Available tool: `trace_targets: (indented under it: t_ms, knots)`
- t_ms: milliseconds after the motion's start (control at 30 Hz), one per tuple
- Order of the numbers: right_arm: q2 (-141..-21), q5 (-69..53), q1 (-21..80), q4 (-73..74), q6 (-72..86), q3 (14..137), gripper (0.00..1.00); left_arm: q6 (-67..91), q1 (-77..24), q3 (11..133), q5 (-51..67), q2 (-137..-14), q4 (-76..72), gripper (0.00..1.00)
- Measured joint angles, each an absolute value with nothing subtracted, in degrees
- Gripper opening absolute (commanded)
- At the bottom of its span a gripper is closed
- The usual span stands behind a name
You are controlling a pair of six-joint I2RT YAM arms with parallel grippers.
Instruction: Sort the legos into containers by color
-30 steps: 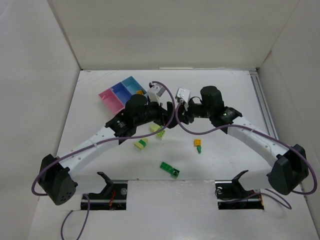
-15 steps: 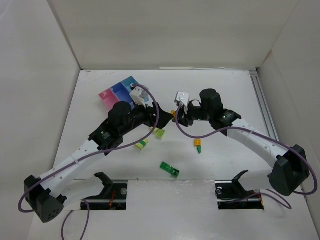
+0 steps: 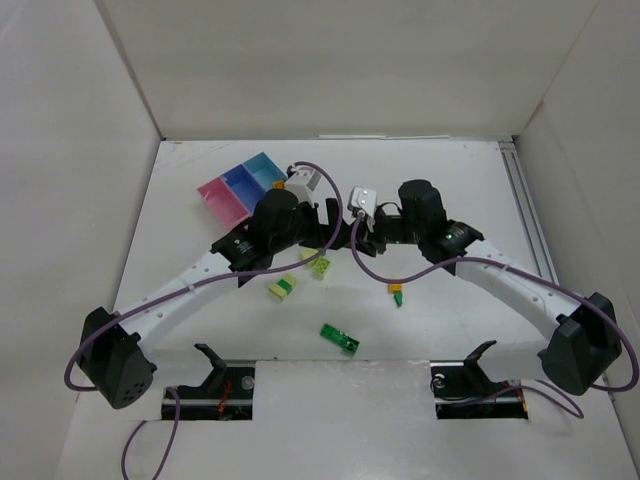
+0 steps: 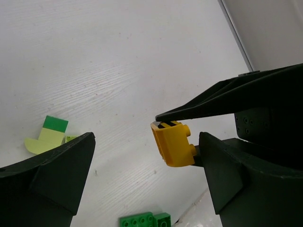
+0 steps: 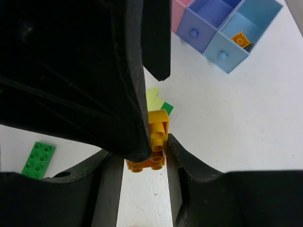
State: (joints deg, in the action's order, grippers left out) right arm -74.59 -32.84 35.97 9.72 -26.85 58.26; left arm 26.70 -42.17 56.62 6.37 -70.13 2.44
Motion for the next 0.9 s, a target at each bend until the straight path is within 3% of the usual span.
trace_targets:
  t_ms: [200,367,667,833,900]
  knots:
    - [-74.59,-30.5,37.36,9.78,-26.96,58.33,0.23,26.92,-42.17,57.3,7.75,-70.67,1.87,0.84]
    - [-74.59,-26.85,38.96,9.85,-26.98,58.41,0.24,27.03,-41.98,58.35,8.47,-72.86,1.93,0.72]
    - [-74.59,-21.1,39.83,9.17,-25.23,58.48,0.26,27.4,-41.89,59.7,10.94,-74.56,1.96,0.35]
    - [-74.59,-19.35,39.83,8.45,-23.94,58.48,0.26,27.51,-41.6,60.16,12.56,-75.09,1.28,0.25]
    - [-74.59,-18.37,39.86,8.4,-23.44,58.48,0.26,27.51,-41.5,60.16,12.91,-75.37,0.84,0.14]
